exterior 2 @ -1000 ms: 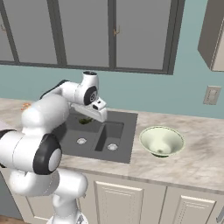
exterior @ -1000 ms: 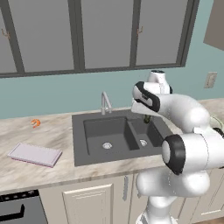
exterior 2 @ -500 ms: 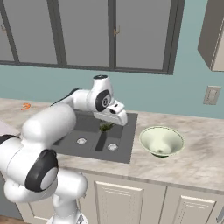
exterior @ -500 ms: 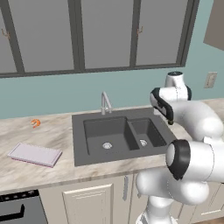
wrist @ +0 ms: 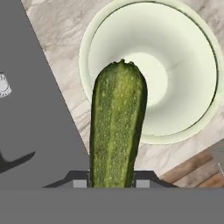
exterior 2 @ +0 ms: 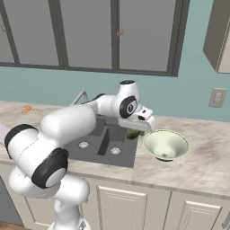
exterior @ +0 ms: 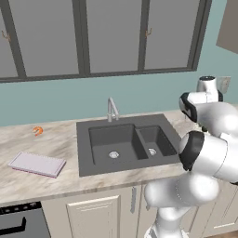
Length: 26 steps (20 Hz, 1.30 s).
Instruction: Pick the squash from the sink and place it in the bowl. Then pick the bowl and place it in the microwave. Then close the microwave door and press the start button.
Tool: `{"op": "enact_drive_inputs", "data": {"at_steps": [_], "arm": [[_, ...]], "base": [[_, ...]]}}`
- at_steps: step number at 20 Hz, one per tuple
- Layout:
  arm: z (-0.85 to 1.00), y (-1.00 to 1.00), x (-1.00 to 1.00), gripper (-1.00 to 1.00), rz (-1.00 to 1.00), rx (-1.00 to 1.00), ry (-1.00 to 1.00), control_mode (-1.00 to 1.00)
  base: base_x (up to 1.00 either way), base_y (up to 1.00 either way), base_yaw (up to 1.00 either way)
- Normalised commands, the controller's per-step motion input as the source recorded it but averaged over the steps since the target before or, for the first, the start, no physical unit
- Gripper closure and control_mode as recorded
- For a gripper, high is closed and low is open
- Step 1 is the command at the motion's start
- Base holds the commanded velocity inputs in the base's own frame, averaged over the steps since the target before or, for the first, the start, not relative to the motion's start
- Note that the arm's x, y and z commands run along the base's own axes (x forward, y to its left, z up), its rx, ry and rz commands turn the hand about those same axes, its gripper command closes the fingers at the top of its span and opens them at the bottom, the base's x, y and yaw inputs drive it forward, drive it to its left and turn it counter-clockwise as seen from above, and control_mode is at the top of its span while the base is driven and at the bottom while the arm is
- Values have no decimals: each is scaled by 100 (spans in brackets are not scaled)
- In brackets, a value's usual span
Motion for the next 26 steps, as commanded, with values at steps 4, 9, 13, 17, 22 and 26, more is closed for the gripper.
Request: {"op": "enact_drive_inputs", "data": {"at_steps": [4, 9, 13, 17, 22, 26], "arm": [[-2, -93, 2, 100, 1, 5, 0, -100], [-26, -60, 15, 100, 5, 2, 1, -100], [-52, -26, 34, 100, 15, 0, 0, -100], [-39, -22, 43, 100, 21, 0, 0, -100], [-41, -19, 22, 100, 20, 0, 0, -100], [-31, -16, 12, 100, 16, 0, 0, -100]], "base": [[0, 0, 0], [0, 0, 0], [0, 0, 0], [0, 0, 0], [0, 0, 0], [0, 0, 0]]}}
